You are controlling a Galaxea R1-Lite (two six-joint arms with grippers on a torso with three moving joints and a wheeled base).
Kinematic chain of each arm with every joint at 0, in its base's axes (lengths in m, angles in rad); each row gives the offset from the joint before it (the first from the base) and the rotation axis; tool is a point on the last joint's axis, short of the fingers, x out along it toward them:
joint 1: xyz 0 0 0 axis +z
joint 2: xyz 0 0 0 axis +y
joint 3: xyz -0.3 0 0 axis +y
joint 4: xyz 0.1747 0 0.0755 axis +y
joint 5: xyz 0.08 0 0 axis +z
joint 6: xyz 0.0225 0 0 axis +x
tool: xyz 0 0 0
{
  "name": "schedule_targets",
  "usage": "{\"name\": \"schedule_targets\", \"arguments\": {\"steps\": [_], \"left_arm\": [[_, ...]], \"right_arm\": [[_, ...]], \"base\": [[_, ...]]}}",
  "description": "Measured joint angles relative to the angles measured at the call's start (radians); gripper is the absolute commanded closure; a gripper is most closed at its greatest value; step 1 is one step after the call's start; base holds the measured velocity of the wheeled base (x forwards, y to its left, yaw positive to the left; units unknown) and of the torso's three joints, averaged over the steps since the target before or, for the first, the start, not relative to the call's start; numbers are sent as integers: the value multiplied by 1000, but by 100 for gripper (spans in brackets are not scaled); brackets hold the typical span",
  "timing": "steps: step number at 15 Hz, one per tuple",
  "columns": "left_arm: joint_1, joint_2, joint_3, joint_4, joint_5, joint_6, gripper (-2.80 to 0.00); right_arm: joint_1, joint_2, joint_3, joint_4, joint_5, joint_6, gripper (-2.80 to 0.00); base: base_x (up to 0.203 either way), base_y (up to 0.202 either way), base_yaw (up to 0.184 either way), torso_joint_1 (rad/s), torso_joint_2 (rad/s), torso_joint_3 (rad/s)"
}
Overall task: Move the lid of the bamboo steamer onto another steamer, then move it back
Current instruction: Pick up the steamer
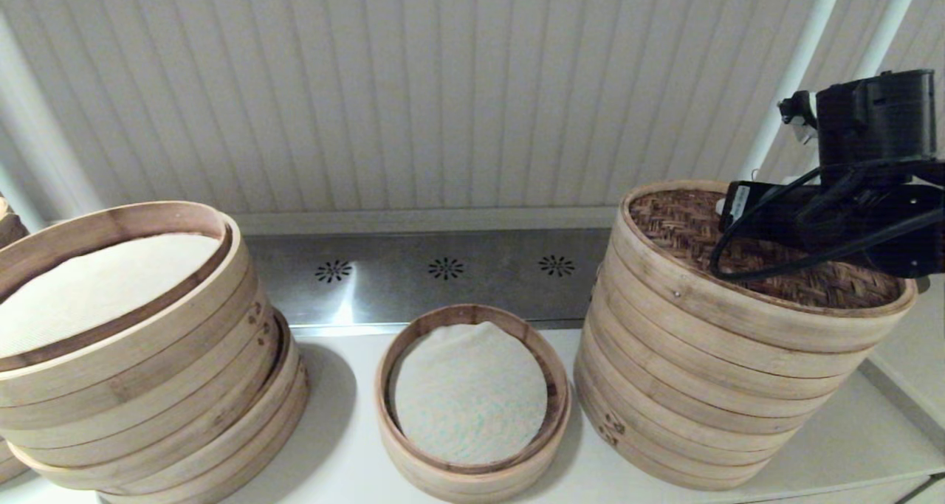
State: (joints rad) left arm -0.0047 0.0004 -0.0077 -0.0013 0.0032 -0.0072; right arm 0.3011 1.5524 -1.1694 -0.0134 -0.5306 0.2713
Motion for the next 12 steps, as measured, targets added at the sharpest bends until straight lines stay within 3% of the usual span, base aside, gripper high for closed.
{"name": "schedule_targets", "arguments": {"steps": [12], "left_arm": [[0,0,0,0,0,0,0]], "right_arm": [[2,3,4,-60,5,-7,0]], "base": [[0,0,0,0,0,0]]}}
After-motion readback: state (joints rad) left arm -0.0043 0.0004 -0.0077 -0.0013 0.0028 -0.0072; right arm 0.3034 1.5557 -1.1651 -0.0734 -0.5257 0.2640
